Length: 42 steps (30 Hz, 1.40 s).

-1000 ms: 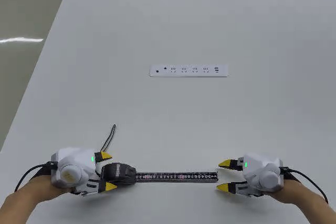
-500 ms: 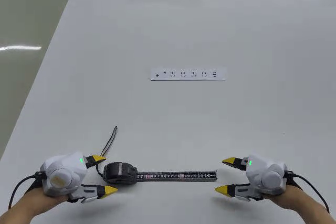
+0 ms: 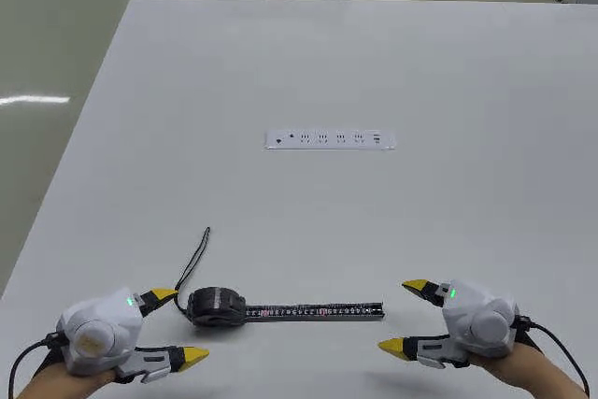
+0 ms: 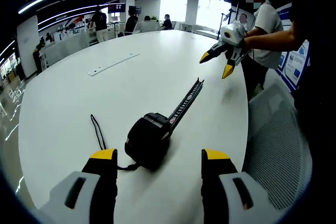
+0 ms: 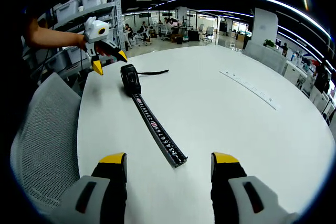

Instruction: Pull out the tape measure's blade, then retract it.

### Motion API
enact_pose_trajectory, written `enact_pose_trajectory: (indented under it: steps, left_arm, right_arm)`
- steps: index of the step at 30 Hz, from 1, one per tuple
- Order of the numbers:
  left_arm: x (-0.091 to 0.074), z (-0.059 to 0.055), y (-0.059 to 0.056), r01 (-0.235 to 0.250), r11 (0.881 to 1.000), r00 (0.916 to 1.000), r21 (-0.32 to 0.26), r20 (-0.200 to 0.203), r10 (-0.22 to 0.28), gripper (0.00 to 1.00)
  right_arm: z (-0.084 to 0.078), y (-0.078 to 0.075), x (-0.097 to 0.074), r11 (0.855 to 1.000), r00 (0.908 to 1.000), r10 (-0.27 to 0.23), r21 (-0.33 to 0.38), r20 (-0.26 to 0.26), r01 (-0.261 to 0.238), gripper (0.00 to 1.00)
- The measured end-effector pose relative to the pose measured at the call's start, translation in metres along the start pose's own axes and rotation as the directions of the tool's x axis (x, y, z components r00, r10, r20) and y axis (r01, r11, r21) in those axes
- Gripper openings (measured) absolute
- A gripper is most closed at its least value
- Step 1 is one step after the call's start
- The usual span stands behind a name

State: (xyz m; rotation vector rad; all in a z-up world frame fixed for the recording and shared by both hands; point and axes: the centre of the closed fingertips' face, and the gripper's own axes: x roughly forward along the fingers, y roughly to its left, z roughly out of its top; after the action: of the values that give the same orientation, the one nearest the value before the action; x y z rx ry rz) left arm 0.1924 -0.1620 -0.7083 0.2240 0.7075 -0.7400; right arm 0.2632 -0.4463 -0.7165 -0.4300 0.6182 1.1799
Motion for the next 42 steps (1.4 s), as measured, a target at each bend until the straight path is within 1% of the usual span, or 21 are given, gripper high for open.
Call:
enact_pose_trajectory:
  steps: [1,4,7,10,13,14,16,18,23,25,27,31,36,40,42]
  left_arm:
    - [-0.001,0.000,-0.001,0.000,1.000,1.0000,-0.004,0.003,0.000,0.64]
    - [-0.004,0.000,-0.004,-0.001,1.000,1.0000,-0.007,0.004,0.001,0.66]
    - [-0.006,0.001,-0.006,-0.009,1.000,0.9999,-0.020,0.007,0.009,0.69]
    - [-0.010,0.002,-0.008,-0.026,0.999,0.9995,-0.034,0.019,0.026,0.72]
    - [-0.014,0.003,-0.008,-0.052,0.997,0.9982,-0.048,0.028,0.054,0.74]
    - [-0.017,0.005,-0.010,-0.058,0.997,0.9977,-0.054,0.032,0.060,0.75]
    - [-0.020,0.004,-0.011,-0.074,0.995,0.9964,-0.068,0.036,0.076,0.77]
    - [-0.023,0.005,-0.013,-0.081,0.994,0.9958,-0.072,0.037,0.084,0.79]
    - [-0.031,0.006,-0.014,-0.118,0.989,0.9919,-0.088,0.038,0.121,0.83]
    - [-0.034,0.007,-0.013,-0.130,0.986,0.9894,-0.107,0.051,0.136,0.84]
    - [-0.036,0.009,-0.014,-0.144,0.984,0.9867,-0.107,0.060,0.151,0.84]
    - [-0.040,0.012,-0.015,-0.165,0.980,0.9828,-0.115,0.063,0.173,0.87]
    - [-0.043,0.016,-0.016,-0.189,0.973,0.9767,-0.133,0.078,0.200,0.92]
    - [-0.046,0.019,-0.019,-0.203,0.966,0.9720,-0.161,0.085,0.219,0.96]
    - [-0.046,0.019,-0.021,-0.206,0.964,0.9709,-0.168,0.088,0.223,0.99]
  right_arm:
    - [0.001,-0.001,-0.002,1.000,0.9998,-0.018,0.013,0.003,0.018,0.66]
    - [0.004,0.000,-0.008,0.998,0.9987,-0.048,0.036,0.019,0.047,0.69]
    - [0.006,0.004,-0.013,0.996,0.9975,-0.067,0.055,0.021,0.066,0.71]
    - [0.008,0.007,-0.017,0.993,0.9955,-0.092,0.078,0.024,0.090,0.74]
    - [0.010,0.012,-0.020,0.991,0.9945,-0.101,0.090,0.026,0.098,0.77]
    - [0.010,0.014,-0.022,0.990,0.9940,-0.107,0.092,0.026,0.104,0.78]
    - [0.011,0.017,-0.025,0.988,0.9926,-0.118,0.102,0.027,0.115,0.79]
    - [0.013,0.020,-0.027,0.986,0.9914,-0.126,0.118,0.037,0.121,0.81]
    - [0.015,0.027,-0.033,0.982,0.9884,-0.147,0.129,0.040,0.141,0.85]
    - [0.017,0.029,-0.036,0.980,0.9871,-0.154,0.137,0.046,0.146,0.86]
    - [0.018,0.030,-0.038,0.979,0.9860,-0.160,0.138,0.047,0.152,0.87]
    - [0.022,0.033,-0.043,0.975,0.9830,-0.174,0.152,0.056,0.164,0.91]
    - [0.023,0.037,-0.048,0.969,0.9792,-0.194,0.170,0.059,0.182,0.94]
    - [0.023,0.041,-0.049,0.963,0.9761,-0.209,0.186,0.061,0.194,0.97]
    - [0.022,0.043,-0.049,0.962,0.9752,-0.213,0.189,0.061,0.198,0.98]
